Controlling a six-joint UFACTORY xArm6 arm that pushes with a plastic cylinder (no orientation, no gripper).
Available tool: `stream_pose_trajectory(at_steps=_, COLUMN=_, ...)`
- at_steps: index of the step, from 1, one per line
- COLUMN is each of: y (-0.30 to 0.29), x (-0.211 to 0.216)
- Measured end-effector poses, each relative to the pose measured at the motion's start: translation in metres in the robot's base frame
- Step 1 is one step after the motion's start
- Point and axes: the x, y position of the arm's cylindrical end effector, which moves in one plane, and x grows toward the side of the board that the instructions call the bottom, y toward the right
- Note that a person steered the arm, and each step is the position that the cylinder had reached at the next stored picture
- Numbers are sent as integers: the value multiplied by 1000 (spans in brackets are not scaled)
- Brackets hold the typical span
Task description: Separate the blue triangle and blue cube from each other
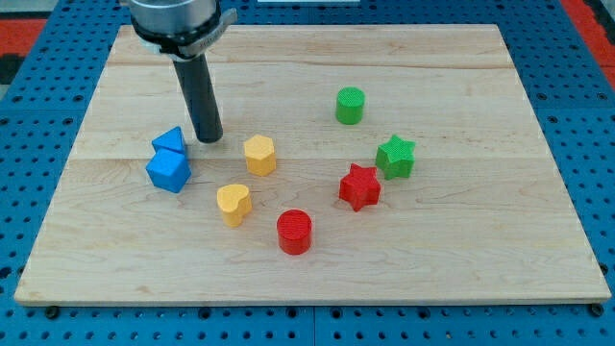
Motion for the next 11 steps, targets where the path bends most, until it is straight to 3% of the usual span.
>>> stream_pose_trajectory(at_steps=1, y=15, x=-9)
stream_pose_trajectory(at_steps=2, y=-70, x=-45)
stream_pose_trajectory(at_steps=3, y=-129, x=-3)
stream_pose_trajectory(at_steps=4, y=-135, x=58)
stream_pose_trajectory(at_steps=6, y=-88, x=111)
stream_pose_trajectory(at_steps=9, y=-37, x=61)
stream_pose_trajectory(at_steps=11, y=-27, x=3)
